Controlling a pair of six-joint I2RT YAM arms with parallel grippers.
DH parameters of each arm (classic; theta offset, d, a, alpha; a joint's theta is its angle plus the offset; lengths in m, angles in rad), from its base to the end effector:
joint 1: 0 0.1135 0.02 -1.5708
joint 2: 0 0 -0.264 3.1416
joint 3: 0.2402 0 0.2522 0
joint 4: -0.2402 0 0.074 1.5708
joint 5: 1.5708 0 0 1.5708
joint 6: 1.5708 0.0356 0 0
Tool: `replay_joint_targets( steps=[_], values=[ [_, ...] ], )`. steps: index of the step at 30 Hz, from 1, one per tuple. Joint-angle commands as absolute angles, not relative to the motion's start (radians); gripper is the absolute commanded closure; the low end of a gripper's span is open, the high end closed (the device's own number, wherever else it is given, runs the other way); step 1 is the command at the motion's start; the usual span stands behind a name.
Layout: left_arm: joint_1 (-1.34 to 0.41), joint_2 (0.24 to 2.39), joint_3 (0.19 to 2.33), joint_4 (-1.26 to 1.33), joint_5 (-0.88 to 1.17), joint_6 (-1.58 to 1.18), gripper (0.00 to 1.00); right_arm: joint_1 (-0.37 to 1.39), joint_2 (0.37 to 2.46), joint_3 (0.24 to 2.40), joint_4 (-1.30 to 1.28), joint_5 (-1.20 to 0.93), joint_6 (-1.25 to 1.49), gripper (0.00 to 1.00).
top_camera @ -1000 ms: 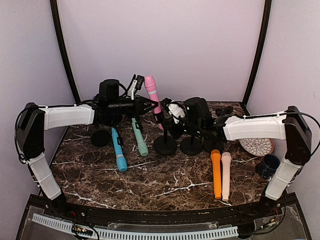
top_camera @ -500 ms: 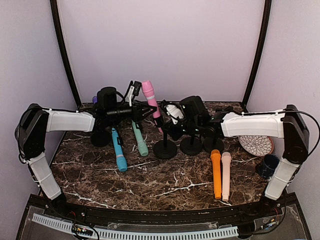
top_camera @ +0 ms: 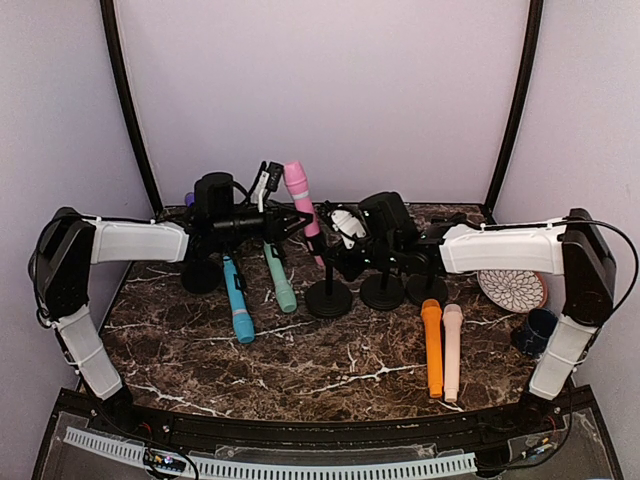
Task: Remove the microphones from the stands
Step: Remove the microphone from the microphone stand.
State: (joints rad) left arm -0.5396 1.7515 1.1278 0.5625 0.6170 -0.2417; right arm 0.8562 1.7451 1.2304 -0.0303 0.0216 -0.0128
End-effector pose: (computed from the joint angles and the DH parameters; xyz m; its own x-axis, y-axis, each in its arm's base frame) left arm 0.3362 -0.2253 0.2725 -0.2698 -0.0660 -0.9606 0.8754 0.3988 -0.2733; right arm 0.2642 0.3033 0.2483 -0.3302 -0.4001 -0.8549 -0.7474 0.6641 -0.0221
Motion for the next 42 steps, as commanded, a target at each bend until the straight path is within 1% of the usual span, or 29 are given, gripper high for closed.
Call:
replay_joint_targets(
  steps=[1, 5, 13, 19, 21, 25, 27, 31, 39, 42],
  values=[
    [-0.511, 1.644, 1.293, 0.418, 0.507, -0.254, 1.00, 0.799, 1.736, 1.152, -0.146, 0.207, -0.047, 1.00],
    [-0.506, 1.672, 1.363, 0.307, 0.471, -0.288, 1.00, 0.808, 1.719, 1.124, -0.126, 0.212, -0.078, 1.00],
    [-0.506, 1.678, 1.374, 0.306, 0.485, -0.300, 1.00, 0.811, 1.710, 1.122, -0.118, 0.206, -0.084, 1.00],
    [-0.505, 1.661, 1.341, 0.340, 0.497, -0.278, 1.00, 0.807, 1.708, 1.140, -0.130, 0.222, -0.045, 1.00],
    [-0.506, 1.643, 1.302, 0.405, 0.531, -0.260, 1.00, 0.800, 1.714, 1.160, -0.148, 0.219, -0.020, 1.00],
    [-0.514, 1.578, 1.145, 0.704, 0.605, -0.224, 1.00, 0.779, 1.737, 1.206, -0.194, 0.182, 0.026, 1.00],
    [-0.520, 1.555, 1.089, 0.748, 0.616, -0.203, 1.00, 0.768, 1.745, 1.222, -0.211, 0.152, 0.044, 1.00],
    [-0.530, 1.541, 1.077, 0.732, 0.614, -0.155, 1.00, 0.757, 1.748, 1.233, -0.219, 0.127, 0.053, 1.00],
    [-0.532, 1.550, 1.081, 0.718, 0.584, -0.163, 1.00, 0.755, 1.735, 1.207, -0.195, 0.130, 0.035, 1.00],
    [-0.532, 1.560, 1.117, 0.620, 0.524, -0.177, 1.00, 0.756, 1.724, 1.182, -0.168, 0.146, 0.009, 1.00]
  ],
)
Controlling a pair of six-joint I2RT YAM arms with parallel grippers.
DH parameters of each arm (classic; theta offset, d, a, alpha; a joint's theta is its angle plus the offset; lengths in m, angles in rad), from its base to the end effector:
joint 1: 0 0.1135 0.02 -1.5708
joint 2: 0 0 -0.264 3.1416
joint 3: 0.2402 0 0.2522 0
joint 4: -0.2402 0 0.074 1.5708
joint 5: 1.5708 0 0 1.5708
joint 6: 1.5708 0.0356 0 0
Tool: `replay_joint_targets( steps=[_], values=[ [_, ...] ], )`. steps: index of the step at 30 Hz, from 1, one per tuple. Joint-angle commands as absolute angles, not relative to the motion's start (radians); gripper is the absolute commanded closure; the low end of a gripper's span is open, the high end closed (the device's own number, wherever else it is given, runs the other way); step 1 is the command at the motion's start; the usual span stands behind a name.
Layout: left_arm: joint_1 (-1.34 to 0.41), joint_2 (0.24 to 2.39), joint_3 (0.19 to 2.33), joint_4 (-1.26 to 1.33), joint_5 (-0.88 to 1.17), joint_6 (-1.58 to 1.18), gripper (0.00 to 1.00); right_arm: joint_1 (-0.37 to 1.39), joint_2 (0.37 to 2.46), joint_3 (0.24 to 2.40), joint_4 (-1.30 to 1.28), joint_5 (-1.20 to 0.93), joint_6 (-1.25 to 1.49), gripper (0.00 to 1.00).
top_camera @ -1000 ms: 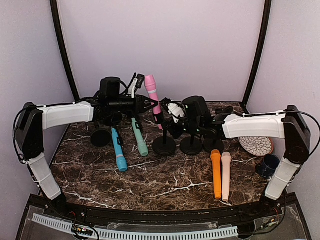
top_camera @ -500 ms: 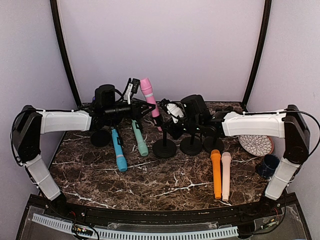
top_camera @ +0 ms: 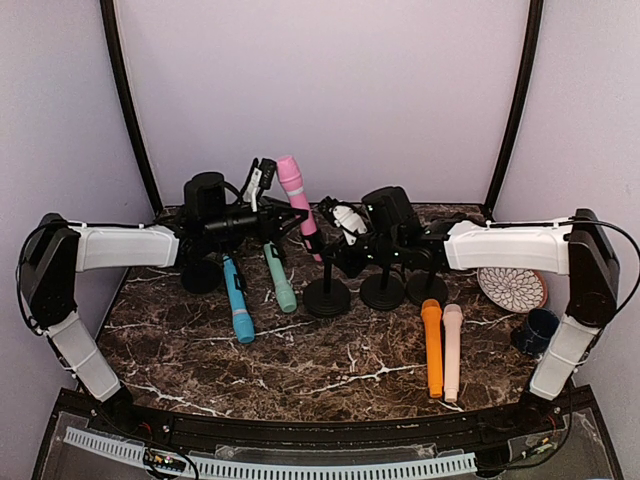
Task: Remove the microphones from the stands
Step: Remove the microphone from the microphone stand, then place the microphone stand at the center of the board.
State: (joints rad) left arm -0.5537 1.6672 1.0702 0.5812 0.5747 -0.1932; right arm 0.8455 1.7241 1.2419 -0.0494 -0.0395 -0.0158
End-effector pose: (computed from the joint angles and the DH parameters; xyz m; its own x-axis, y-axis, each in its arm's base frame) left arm 0.3178 -0.2192 0.2865 -0.1867 -0.0741 -0.9796 0.8843 0.4218 -0.2004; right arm 0.2640 0.3000 0.2584 -0.3241 -0.3893 -0.8622 -0.7755 0.6313 0.0064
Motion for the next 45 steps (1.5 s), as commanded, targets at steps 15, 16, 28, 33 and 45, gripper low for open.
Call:
replay_joint_targets(
  steps=[15, 16, 28, 33, 45],
  values=[
    [-0.478, 1.662, 1.359, 0.303, 0.487, -0.422, 1.00, 0.766, 1.703, 1.124, -0.106, 0.167, -0.065, 1.00],
    [-0.477, 1.660, 1.353, 0.310, 0.490, -0.417, 1.00, 0.766, 1.706, 1.128, -0.109, 0.168, -0.060, 1.00],
    [-0.478, 1.575, 1.178, 0.553, 0.563, -0.285, 1.00, 0.764, 1.732, 1.192, -0.166, 0.196, 0.000, 1.00],
    [-0.479, 1.531, 1.096, 0.669, 0.611, -0.263, 1.00, 0.761, 1.741, 1.200, -0.149, 0.172, 0.038, 1.00],
    [-0.483, 1.486, 1.015, 0.637, 0.588, -0.279, 1.00, 0.761, 1.782, 1.178, -0.009, 0.128, 0.093, 1.00]
  ],
)
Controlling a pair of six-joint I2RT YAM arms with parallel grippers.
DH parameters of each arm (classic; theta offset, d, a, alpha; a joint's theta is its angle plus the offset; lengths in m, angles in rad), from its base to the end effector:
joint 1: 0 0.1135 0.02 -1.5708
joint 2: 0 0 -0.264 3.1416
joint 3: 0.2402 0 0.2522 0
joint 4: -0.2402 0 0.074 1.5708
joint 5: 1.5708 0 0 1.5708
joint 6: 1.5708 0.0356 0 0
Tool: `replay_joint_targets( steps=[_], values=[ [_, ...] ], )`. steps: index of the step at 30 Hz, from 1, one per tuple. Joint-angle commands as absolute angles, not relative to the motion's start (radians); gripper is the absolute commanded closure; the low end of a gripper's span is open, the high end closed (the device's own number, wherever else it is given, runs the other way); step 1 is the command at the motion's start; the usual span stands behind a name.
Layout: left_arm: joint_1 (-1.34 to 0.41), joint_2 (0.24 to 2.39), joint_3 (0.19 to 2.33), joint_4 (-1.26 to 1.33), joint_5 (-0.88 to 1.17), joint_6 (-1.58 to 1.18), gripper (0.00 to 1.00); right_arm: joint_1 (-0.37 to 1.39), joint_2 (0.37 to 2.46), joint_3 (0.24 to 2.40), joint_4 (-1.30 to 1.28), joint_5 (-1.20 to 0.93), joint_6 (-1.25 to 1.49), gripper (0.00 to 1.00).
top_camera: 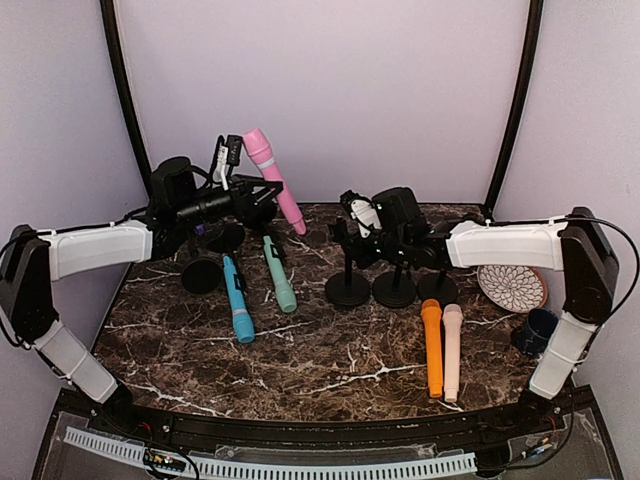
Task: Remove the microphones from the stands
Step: Place the microphone stand at the center of the board.
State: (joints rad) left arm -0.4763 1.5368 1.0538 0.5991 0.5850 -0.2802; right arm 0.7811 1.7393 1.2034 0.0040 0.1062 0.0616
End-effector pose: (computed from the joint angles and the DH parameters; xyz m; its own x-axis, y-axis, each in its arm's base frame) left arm 0.3099 -0.1820 0.3287 -0.1416 -0.1864 -0.9722 0.8642 0.4557 -0.2132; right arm 0.2866 0.2788 0.2448 -0.3986 -0.3090 -0.8635 -0.6118 0.7910 -0.0006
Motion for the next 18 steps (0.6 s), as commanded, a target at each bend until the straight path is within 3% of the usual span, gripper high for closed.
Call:
replay_joint_targets(
  steps=[1, 12, 18],
  values=[
    [-0.483, 1.478, 1.001, 0.634, 0.585, -0.278, 1.00, 0.761, 1.783, 1.172, -0.005, 0.136, 0.096, 1.00],
    [-0.518, 1.437, 0.948, 0.553, 0.559, -0.277, 1.00, 0.761, 1.769, 1.125, 0.039, 0.163, 0.118, 1.00],
    [-0.621, 1.429, 0.923, 0.350, 0.362, -0.360, 1.00, 0.761, 1.721, 1.129, 0.012, 0.151, 0.109, 0.59]
  ],
)
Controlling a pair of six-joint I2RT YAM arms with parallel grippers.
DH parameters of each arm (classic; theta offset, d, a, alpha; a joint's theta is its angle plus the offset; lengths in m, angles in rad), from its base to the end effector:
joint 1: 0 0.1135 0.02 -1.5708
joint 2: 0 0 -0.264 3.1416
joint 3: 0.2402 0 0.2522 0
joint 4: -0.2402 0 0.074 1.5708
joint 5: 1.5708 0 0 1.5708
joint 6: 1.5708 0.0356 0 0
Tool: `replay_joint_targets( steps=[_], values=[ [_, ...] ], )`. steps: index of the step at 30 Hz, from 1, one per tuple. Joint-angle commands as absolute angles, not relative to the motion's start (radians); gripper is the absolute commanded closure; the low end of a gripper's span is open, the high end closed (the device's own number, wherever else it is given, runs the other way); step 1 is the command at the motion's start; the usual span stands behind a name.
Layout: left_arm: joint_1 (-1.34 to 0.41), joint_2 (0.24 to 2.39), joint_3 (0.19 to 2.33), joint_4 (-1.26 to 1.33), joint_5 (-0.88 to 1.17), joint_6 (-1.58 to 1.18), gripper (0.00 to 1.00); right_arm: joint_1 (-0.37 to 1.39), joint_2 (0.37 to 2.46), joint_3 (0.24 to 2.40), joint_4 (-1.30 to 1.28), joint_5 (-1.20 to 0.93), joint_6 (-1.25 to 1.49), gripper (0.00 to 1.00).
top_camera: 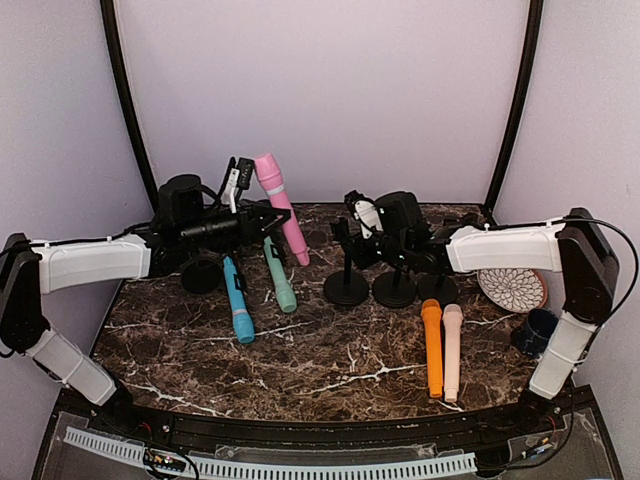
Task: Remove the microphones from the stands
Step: Place the microphone stand at the center of the board, then place the microphone at the center of the board.
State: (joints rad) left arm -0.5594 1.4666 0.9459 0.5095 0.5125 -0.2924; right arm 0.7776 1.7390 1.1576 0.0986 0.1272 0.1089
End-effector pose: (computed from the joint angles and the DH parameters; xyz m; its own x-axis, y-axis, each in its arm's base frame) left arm 0.2788 -0.1952 0.3051 -0.2622 -0.1322 -0.9559 0.8381 0.4599 -0.2935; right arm 0.2873 0.2765 0.2386 -0.3958 -0.2384 -0.8869 -0.5762 0.8164 0.0377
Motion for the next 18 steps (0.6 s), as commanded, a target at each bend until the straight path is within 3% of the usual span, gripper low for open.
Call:
replay_joint_targets(
  steps=[1, 10, 14, 18],
  values=[
    [-0.644, 1.430, 0.920, 0.325, 0.346, -0.381, 1.00, 0.761, 1.709, 1.131, 0.008, 0.145, 0.109, 0.54],
    [-0.823, 1.418, 0.746, 0.356, 0.245, -0.724, 1.00, 0.762, 1.586, 1.139, 0.003, 0.069, 0.130, 0.34],
    [-0.930, 1.498, 0.770, 0.363, 0.155, -0.795, 1.00, 0.761, 1.503, 1.116, 0.015, 0.056, 0.150, 0.27],
    [-1.002, 1.649, 0.859, 0.418, 0.188, -0.857, 0.99, 0.761, 1.438, 1.097, 0.005, 0.085, 0.159, 0.25]
  ],
)
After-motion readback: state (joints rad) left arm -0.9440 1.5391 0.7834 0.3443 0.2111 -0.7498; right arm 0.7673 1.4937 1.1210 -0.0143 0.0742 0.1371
